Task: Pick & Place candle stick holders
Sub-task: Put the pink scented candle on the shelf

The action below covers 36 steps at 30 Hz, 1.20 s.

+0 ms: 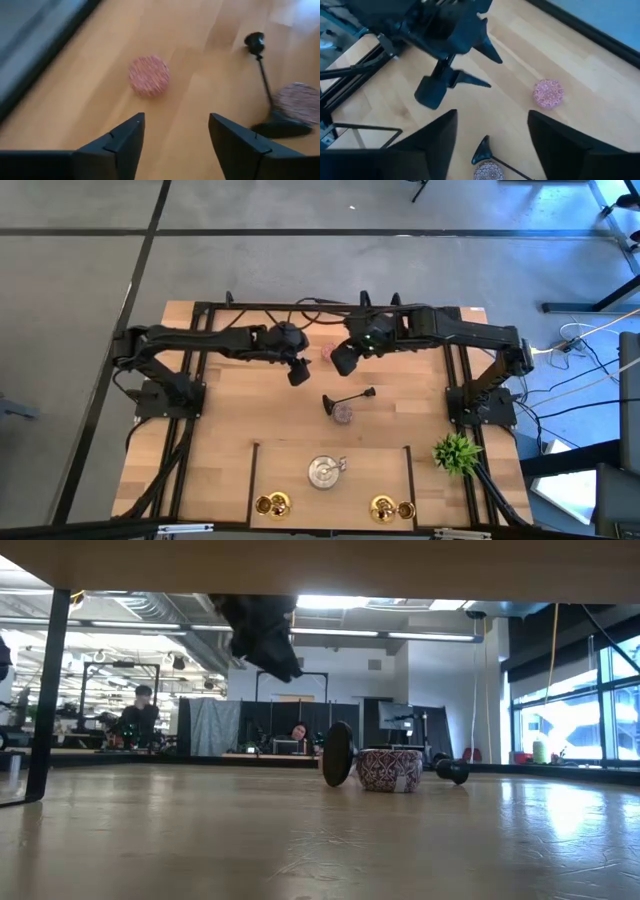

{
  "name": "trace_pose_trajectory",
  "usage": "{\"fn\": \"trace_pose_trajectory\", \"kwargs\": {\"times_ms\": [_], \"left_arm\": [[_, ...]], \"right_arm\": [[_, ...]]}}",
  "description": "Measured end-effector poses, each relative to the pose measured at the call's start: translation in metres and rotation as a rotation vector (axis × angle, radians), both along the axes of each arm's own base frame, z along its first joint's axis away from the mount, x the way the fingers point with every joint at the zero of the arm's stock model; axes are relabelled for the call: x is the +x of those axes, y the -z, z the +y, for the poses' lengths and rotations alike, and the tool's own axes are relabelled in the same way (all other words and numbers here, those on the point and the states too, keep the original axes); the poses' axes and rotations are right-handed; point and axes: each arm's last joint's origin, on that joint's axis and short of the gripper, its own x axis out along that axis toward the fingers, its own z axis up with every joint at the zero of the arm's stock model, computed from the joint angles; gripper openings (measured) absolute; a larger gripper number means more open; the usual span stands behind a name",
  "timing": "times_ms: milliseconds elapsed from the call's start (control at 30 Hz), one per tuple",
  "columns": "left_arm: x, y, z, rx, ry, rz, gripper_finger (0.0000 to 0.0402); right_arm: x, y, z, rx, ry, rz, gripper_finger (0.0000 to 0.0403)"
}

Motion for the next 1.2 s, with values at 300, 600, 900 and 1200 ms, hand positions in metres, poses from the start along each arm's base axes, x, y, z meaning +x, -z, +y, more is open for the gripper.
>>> {"fn": "trace_pose_trajectory", "kwargs": {"times_ms": [300,600,900,1200], "left_arm": [[0.013,0.006,0.005,0.080,0.021,-0.034,0.0257],[0.028,0.027,0.010,0.074,-0.001,-0.030,0.0278],[0.030,0.017,0.006,0.097,0.091,-0.075,0.0282],[0.029,0.026,0.025,0.088,0.037,-0.055,0.0371]], "right_arm": [[-0.012,-0.007,0.021,-0.043,0.004,0.009,0.0287],[-0.022,-0.008,0.049,-0.068,-0.055,0.041,0.0287],[-0.029,-0.004,0.060,-0.080,-0.013,0.084,0.0287],[-0.034,-0.003,0.070,-0.134,0.019,0.091,0.0287]]}}
